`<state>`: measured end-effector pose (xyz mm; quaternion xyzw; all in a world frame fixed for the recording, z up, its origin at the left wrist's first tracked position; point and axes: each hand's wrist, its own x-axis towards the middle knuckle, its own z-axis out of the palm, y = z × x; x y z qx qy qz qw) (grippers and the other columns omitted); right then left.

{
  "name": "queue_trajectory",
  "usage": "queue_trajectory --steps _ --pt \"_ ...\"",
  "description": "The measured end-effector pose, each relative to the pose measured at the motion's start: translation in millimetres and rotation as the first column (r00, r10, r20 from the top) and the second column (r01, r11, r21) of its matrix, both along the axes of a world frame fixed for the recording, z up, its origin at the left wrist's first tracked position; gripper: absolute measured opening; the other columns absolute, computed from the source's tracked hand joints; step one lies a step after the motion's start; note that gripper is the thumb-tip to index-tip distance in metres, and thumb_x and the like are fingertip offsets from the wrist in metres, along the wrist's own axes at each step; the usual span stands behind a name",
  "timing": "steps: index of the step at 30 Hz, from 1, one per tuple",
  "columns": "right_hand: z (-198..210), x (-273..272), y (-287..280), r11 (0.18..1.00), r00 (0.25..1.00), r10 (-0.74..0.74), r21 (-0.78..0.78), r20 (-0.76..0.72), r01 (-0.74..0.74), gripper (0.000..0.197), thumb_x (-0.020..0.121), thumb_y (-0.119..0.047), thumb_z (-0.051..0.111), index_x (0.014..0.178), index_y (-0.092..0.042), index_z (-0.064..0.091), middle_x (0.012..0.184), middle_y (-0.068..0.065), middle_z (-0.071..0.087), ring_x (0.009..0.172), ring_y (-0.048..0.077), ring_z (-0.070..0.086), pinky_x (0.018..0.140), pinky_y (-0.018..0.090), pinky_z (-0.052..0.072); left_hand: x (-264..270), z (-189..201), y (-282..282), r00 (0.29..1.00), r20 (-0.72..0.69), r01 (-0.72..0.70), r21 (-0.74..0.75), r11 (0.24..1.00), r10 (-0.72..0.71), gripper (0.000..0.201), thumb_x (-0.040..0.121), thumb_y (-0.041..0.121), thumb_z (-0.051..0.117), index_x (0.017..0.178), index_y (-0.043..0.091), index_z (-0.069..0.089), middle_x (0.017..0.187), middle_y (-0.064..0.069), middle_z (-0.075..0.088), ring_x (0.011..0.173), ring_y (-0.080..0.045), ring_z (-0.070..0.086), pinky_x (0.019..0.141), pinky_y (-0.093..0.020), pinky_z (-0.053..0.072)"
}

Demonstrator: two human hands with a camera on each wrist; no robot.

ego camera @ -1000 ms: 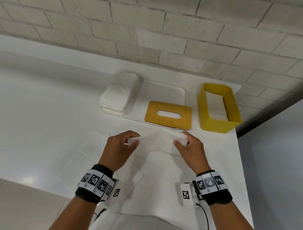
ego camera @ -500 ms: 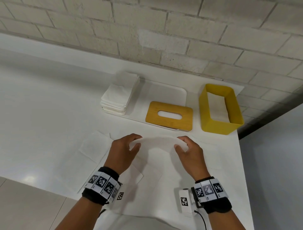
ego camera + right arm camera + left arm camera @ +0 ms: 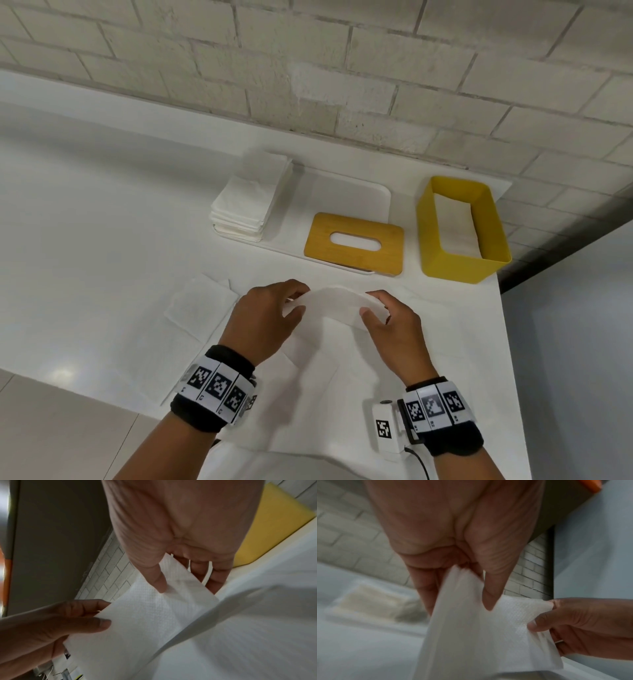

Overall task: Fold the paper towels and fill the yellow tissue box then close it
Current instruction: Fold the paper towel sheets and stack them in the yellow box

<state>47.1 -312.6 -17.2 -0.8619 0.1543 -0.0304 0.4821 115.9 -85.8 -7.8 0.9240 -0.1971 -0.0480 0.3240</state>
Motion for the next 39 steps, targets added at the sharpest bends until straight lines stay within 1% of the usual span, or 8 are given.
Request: queue_trajectory --steps 3,7,10,14,19,24,31,39 --pt "9 3 2 0.999 0.994 -0.003 0.052 0.107 -0.002 0.025 0.09 -0.006 0.069 0.093 -0.031 0.071 0.088 -0.023 0.07 0.085 -0.004 0.063 0.07 0.007 0.042 7 17 -7 0.995 0.026 0.088 0.206 0.975 -0.095 0.035 0.095 0.04 0.064 0.13 0.04 0.059 0.118 0.016 0.072 0.104 -0.012 0.068 0.085 -0.032 0.057" --pt "36 7 8 0.985 0.98 0.05 0.15 0.194 -0.08 0.028 0.086 0.0 0.074 0.096 -0.026 0.076 0.096 -0.02 0.073 0.096 0.001 0.066 0.081 0.011 0.047 15 26 -20 0.986 0.067 0.135 0.201 0.97 -0.151 0.029 0.096 0.039 0.062 0.126 0.039 0.063 0.112 0.012 0.074 0.098 -0.014 0.068 0.081 -0.028 0.052" --pt "49 9 4 0.979 0.969 0.022 0.194 0.245 -0.071 0.024 0.09 -0.007 0.073 0.1 -0.029 0.074 0.095 -0.015 0.074 0.089 0.004 0.068 0.077 0.014 0.051 14 28 -25 0.986 0.02 0.166 0.039 0.985 -0.167 0.015 0.096 0.029 0.065 0.11 0.027 0.072 0.095 0.006 0.075 0.081 -0.013 0.065 0.069 -0.023 0.043" --pt "46 11 -8 0.898 0.963 -0.139 0.439 0.232 0.024 0.013 0.09 -0.004 0.072 0.1 -0.012 0.07 0.089 0.017 0.069 0.077 0.017 0.064 0.074 0.026 0.052 9 30 -21 0.984 -0.165 0.027 -0.201 0.979 -0.062 0.003 0.096 0.028 0.068 0.099 0.03 0.069 0.086 0.013 0.071 0.079 -0.005 0.067 0.065 -0.01 0.046" --pt "33 9 19 0.849 0.988 -0.046 0.527 0.149 -0.04 0.023 0.095 -0.002 0.065 0.113 -0.017 0.07 0.105 -0.002 0.078 0.097 0.012 0.074 0.08 0.024 0.056 -4 19 -26 0.95 -0.31 -0.073 -0.348 0.935 -0.041 0.011 0.099 0.032 0.064 0.109 0.032 0.068 0.097 0.015 0.074 0.087 0.0 0.07 0.076 -0.024 0.059" --pt "38 23 47 0.932 0.946 -0.191 0.352 0.263 0.09 0.021 0.101 -0.017 0.059 0.11 -0.035 0.063 0.102 -0.013 0.074 0.097 0.003 0.069 0.084 0.023 0.056 -13 21 -48 0.986 -0.16 -0.121 -0.43 0.895 0.056 0.02 0.105 0.029 0.053 0.122 0.024 0.062 0.101 0.011 0.069 0.094 0.0 0.068 0.076 -0.013 0.053" --pt "42 29 68 0.937 0.856 -0.245 0.338 0.454 0.089 0.021 0.101 -0.02 0.051 0.119 -0.03 0.052 0.115 -0.008 0.067 0.107 0.009 0.066 0.087 0.03 0.057 -8 27 -66 0.987 -0.04 -0.153 -0.547 0.823 0.157 0.042 0.097 0.044 0.051 0.125 0.013 0.059 0.104 0.004 0.069 0.092 -0.004 0.067 0.071 -0.008 0.049" --pt "6 24 75 0.933 0.928 -0.244 0.329 0.281 0.146 0.033 0.102 -0.004 0.049 0.122 -0.031 0.051 0.111 -0.008 0.069 0.1 0.003 0.067 0.09 0.035 0.058 -20 -7 -61 0.948 -0.243 -0.305 -0.517 0.8 0.205 0.025 0.088 0.04 0.061 0.112 0.035 0.063 0.1 0.01 0.073 0.091 -0.006 0.07 0.077 -0.038 0.062"
